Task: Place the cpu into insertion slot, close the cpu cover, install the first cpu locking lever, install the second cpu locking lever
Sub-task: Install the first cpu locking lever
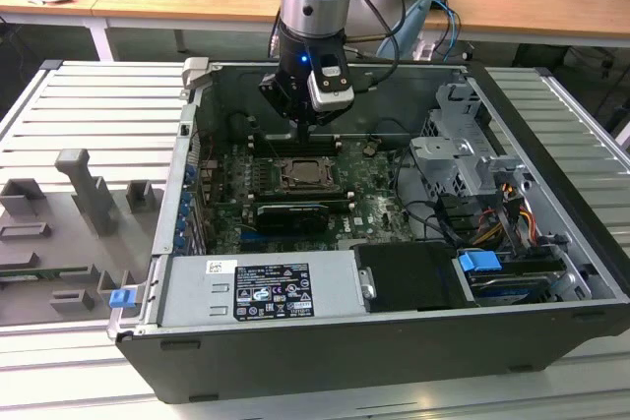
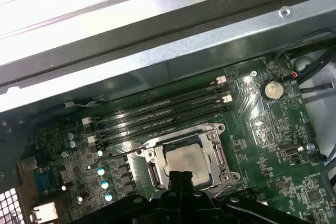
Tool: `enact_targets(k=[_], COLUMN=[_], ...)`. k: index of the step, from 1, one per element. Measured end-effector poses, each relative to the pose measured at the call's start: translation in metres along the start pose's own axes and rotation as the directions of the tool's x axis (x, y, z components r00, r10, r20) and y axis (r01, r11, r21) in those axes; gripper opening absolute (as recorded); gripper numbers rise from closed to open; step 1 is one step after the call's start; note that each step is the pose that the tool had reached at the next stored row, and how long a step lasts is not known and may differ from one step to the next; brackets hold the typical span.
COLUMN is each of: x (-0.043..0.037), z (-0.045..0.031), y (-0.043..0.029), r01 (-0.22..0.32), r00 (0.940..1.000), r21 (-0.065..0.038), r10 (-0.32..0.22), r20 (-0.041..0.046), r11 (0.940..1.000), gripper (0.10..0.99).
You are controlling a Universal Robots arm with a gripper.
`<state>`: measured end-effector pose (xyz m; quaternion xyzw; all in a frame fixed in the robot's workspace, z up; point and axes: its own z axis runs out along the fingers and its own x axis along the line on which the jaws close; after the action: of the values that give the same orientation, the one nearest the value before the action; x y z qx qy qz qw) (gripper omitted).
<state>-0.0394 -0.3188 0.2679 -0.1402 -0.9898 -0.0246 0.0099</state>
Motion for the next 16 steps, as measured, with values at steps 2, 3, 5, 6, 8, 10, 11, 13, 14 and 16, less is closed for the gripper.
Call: enact_targets(k=[2, 3, 5, 6, 8, 10, 11, 13, 14, 16], x=[0.0000, 0.0000, 0.0000, -0.0001, -0.0001, -0.0001, -0.0001, -0.0001, -0.0001, 0.0006], z=[0.0000, 0.0001, 0.0001, 0.0001, 0.0002, 0.0003, 0.0004, 0.0006, 0.0008, 0.0012], y=[0.0000, 0.0000, 0.0000, 0.0000, 0.0000, 0.0000, 0.0000, 0.0000, 0.0000, -0.0002], r01=[0.036, 0.052, 0.111, 0.127, 0.162, 0.211, 0.225, 0.258, 0.267, 0.276], r00=[0.9994, 0.9986, 0.9938, 0.9919, 0.9867, 0.9775, 0.9742, 0.9661, 0.9637, 0.9611], r21=[0.001, 0.001, 0.003, 0.003, 0.004, 0.004, 0.004, 0.005, 0.005, 0.005], r10=[-0.036, -0.052, -0.111, -0.127, -0.162, -0.211, -0.225, -0.258, -0.267, -0.276], r20=[-0.0016, -0.0024, -0.0048, -0.0053, -0.0068, -0.0084, -0.0084, -0.0046, 0.0009, 0.0140], r11=[0.9994, 0.9986, 0.9938, 0.9919, 0.9867, 0.9775, 0.9742, 0.9660, 0.9636, 0.9612], gripper=[0.106, 0.106, 0.106, 0.106, 0.106, 0.106, 0.106, 0.106, 0.106, 0.106])
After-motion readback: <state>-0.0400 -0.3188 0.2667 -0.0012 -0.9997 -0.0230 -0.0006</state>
